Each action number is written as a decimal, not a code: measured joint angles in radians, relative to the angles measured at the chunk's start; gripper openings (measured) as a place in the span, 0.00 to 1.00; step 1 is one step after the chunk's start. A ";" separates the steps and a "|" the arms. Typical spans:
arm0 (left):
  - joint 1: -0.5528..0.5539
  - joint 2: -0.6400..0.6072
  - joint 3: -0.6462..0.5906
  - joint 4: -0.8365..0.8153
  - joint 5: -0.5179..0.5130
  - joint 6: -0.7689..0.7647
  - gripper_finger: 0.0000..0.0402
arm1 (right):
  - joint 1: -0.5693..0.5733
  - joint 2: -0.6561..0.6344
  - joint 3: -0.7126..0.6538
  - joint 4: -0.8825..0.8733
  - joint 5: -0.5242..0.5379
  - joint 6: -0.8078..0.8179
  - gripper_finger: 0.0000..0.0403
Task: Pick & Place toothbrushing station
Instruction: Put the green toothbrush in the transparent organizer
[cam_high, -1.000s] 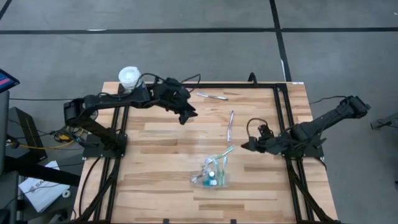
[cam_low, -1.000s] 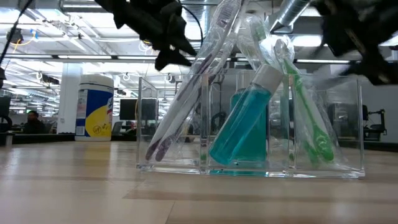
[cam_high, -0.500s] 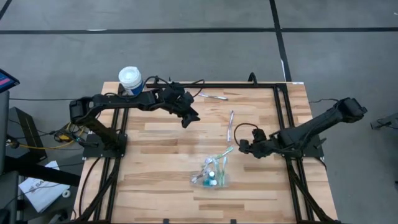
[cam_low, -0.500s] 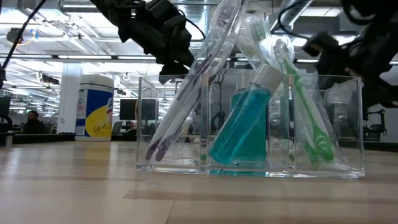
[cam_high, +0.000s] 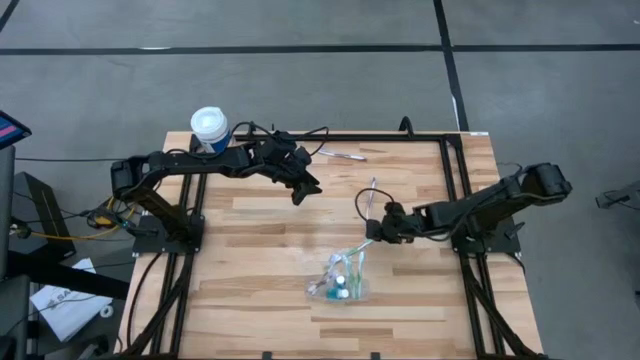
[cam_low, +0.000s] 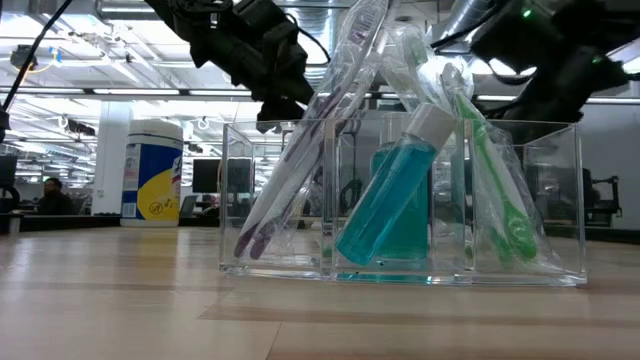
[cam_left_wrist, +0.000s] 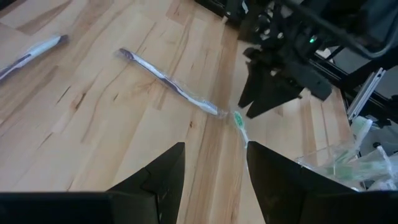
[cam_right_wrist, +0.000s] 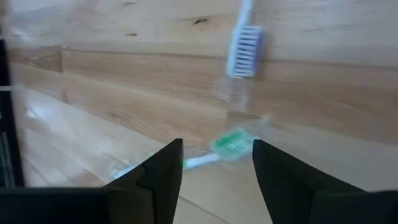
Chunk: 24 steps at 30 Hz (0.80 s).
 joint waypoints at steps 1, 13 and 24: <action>0.000 0.000 0.000 0.001 0.000 -0.001 0.42 | -0.009 0.013 0.000 0.018 -0.010 -0.008 0.45; 0.000 0.000 0.000 -0.004 0.004 -0.002 0.42 | -0.035 -0.077 0.000 -0.017 -0.024 -0.070 0.45; 0.000 0.000 0.000 -0.004 0.004 0.001 0.42 | -0.047 -0.104 -0.046 -0.087 -0.084 -0.080 0.45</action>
